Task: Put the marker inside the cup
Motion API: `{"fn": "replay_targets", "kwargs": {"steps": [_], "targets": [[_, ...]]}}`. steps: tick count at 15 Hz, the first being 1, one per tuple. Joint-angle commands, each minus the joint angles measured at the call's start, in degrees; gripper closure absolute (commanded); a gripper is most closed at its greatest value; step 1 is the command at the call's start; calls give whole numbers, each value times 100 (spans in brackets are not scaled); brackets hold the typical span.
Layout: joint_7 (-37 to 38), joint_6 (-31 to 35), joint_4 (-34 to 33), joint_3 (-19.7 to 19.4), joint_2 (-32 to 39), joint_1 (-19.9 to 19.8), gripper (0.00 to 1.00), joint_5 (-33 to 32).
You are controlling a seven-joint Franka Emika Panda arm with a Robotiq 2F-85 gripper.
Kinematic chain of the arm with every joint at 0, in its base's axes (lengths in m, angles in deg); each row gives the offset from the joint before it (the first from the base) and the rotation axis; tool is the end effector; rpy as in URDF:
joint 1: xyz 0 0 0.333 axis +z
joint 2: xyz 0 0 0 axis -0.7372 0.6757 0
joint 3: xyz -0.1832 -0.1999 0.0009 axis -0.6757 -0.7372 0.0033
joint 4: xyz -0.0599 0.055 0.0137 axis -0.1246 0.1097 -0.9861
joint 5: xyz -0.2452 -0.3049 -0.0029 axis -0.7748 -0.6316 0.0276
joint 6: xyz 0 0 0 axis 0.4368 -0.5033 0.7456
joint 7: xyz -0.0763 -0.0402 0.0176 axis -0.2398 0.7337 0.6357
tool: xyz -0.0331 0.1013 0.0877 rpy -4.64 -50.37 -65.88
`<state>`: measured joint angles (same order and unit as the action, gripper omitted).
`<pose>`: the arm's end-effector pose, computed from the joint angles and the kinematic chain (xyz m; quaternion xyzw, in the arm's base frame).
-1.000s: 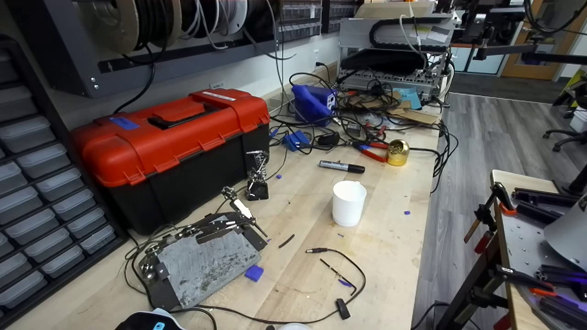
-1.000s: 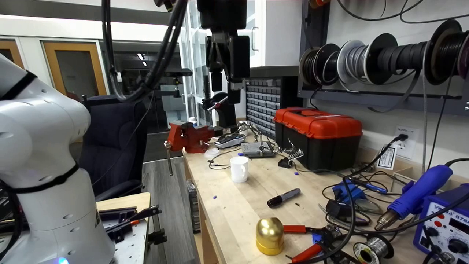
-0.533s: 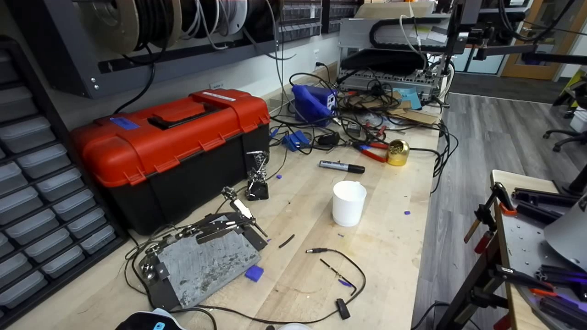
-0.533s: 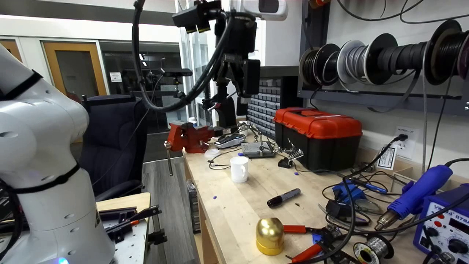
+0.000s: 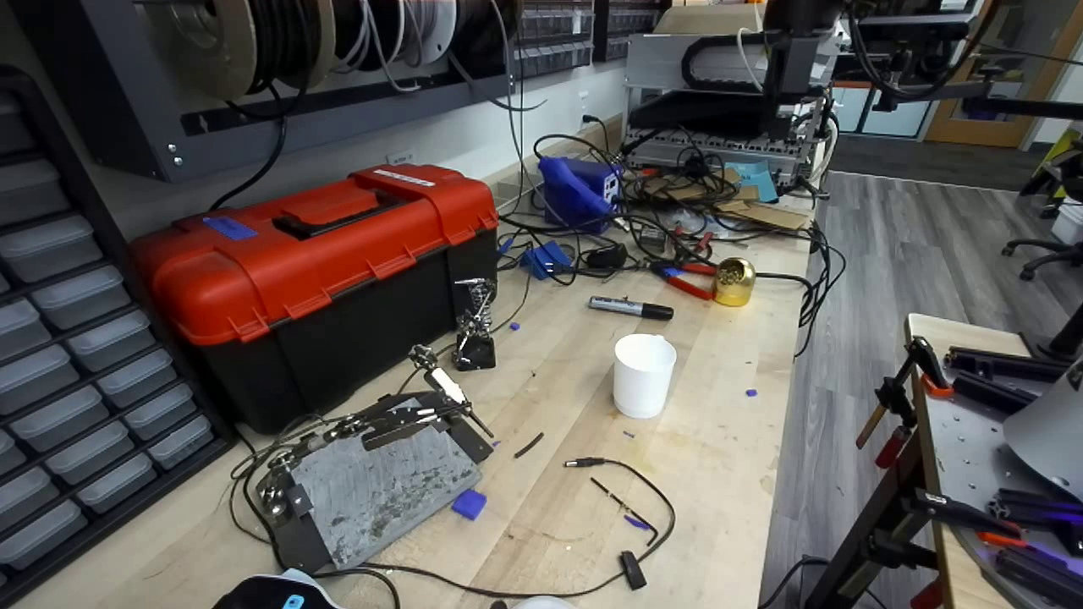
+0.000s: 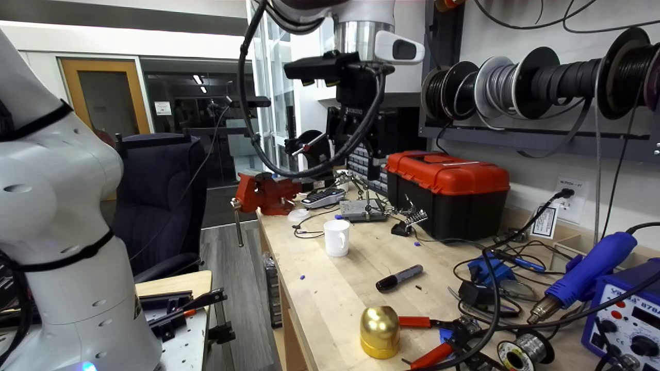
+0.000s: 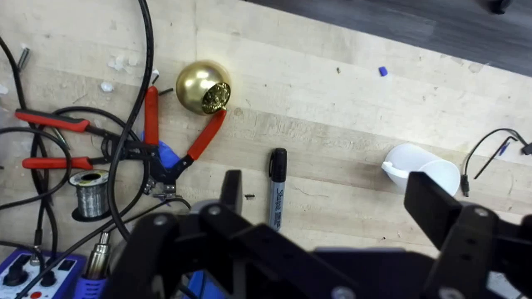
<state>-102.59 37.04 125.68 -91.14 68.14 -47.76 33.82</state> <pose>0.4413 -0.0821 0.4044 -0.9925 -0.1131 -0.0066 0.0464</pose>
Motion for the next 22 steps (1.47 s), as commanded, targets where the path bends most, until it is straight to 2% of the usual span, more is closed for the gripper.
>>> {"fn": "replay_targets", "kwargs": {"steps": [1, 6, 7, 13, 22], "targets": [[34, 653, -192, 254, 500, 58, 0, -62], [230, 1457, -203, 588, 1031, 52, 0, -177], [40, 1270, -99, 533, 847, 26, 0, -67], [67, 1392, -164, 600, 1037, 26, 0, -70], [1550, 2588, 225, 841, 1638, -54, 0, -1130]]}}
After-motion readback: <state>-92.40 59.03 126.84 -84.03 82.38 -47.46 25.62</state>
